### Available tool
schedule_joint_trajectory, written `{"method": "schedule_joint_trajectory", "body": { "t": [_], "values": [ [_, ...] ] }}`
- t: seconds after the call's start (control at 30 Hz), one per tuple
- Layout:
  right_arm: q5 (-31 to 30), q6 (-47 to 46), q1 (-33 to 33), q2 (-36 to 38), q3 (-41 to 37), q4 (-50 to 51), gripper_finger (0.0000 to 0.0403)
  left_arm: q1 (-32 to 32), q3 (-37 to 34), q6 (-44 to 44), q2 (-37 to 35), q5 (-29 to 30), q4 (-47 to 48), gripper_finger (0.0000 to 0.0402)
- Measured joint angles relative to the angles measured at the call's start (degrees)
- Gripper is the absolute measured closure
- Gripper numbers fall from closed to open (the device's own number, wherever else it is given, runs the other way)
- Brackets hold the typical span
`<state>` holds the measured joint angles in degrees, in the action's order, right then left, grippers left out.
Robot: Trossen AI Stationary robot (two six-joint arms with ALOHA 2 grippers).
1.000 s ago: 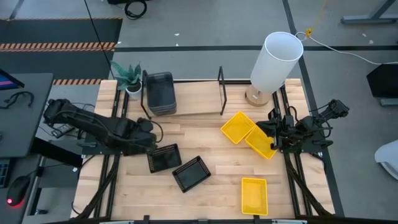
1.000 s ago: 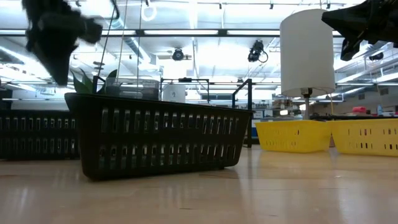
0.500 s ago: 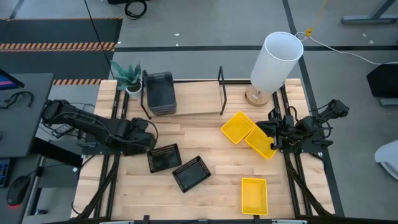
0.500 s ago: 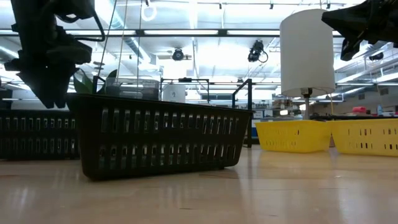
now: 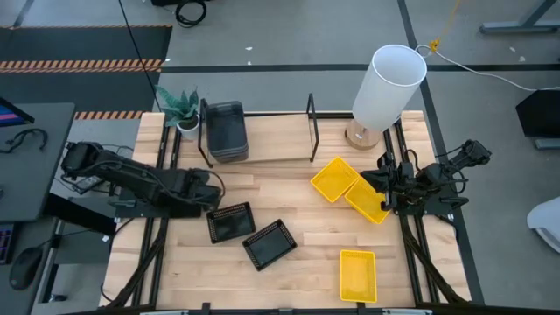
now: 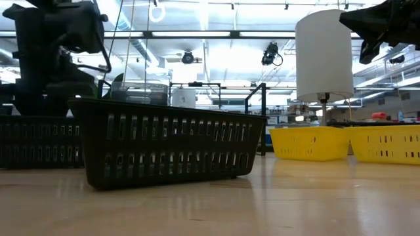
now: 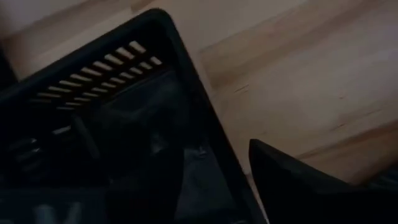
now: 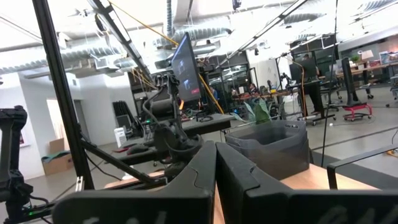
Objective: Stack baskets on shelf by color
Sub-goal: Stack the top black basket on top of the middle black basket
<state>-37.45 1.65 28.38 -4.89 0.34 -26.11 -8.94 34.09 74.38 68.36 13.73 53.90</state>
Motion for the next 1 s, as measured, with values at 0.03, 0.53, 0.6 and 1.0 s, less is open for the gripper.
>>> {"method": "schedule_joint_trajectory", "body": {
  "t": [0.03, 0.53, 0.6, 1.0],
  "values": [
    [0.0, 0.0, 0.0, 0.0, 0.0, 0.0, 0.0387, 0.3, 0.0, -0.6, 0.0, -0.2, -0.4, 0.0228],
    [0.0, 0.0, 0.0, 0.0, 0.0, 0.0, 0.0387, 0.7, 0.1, -4.6, 0.0, -4.7, -5.0, 0.039],
    [0.0, 0.0, 0.0, 0.0, 0.0, 0.0, 0.0387, 0.7, 0.1, -4.8, 0.0, -5.0, -5.6, 0.0384],
    [0.0, 0.0, 0.0, 0.0, 0.0, 0.0, 0.0387, -3.1, 7.8, -22.7, 0.0, -3.8, -4.8, 0.0391]
  ]
}}
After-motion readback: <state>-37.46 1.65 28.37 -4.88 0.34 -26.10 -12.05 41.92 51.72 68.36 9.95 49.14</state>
